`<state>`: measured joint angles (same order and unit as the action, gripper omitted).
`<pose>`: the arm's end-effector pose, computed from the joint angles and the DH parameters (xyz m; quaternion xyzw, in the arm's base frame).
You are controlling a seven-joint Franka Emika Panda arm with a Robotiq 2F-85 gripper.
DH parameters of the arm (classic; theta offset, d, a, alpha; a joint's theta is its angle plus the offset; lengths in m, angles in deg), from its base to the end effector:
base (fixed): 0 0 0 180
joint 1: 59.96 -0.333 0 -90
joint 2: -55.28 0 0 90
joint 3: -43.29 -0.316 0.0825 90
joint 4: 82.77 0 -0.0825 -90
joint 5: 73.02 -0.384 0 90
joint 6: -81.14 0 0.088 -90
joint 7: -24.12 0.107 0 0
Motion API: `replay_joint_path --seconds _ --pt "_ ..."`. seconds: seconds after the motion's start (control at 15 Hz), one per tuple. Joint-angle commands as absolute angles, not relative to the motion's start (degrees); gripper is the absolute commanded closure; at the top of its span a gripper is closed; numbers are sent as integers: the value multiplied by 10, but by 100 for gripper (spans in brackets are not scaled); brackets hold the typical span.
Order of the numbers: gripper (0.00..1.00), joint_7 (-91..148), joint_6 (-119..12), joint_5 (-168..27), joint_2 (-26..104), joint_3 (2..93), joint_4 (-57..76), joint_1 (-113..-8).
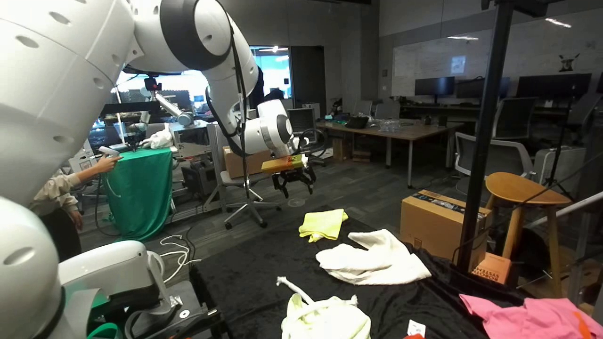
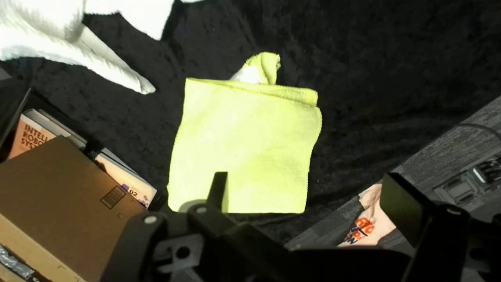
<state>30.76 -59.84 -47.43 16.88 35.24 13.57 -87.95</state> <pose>0.5654 0.3979 0.2246 0.9122 0.3908 0.0958 0.0779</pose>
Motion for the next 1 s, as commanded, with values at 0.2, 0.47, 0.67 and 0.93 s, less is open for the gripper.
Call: replay_joint_path --seconds 0.2,0.47,0.67,0.93 --pt "0 337 -636 -496 51 377 19 -900" --pt "0 347 -632 -512 4 389 -25 -902" --pt "0 350 -629 -525 -24 393 -52 -903" --pt "0 353 -622 -540 -50 397 -83 -907"
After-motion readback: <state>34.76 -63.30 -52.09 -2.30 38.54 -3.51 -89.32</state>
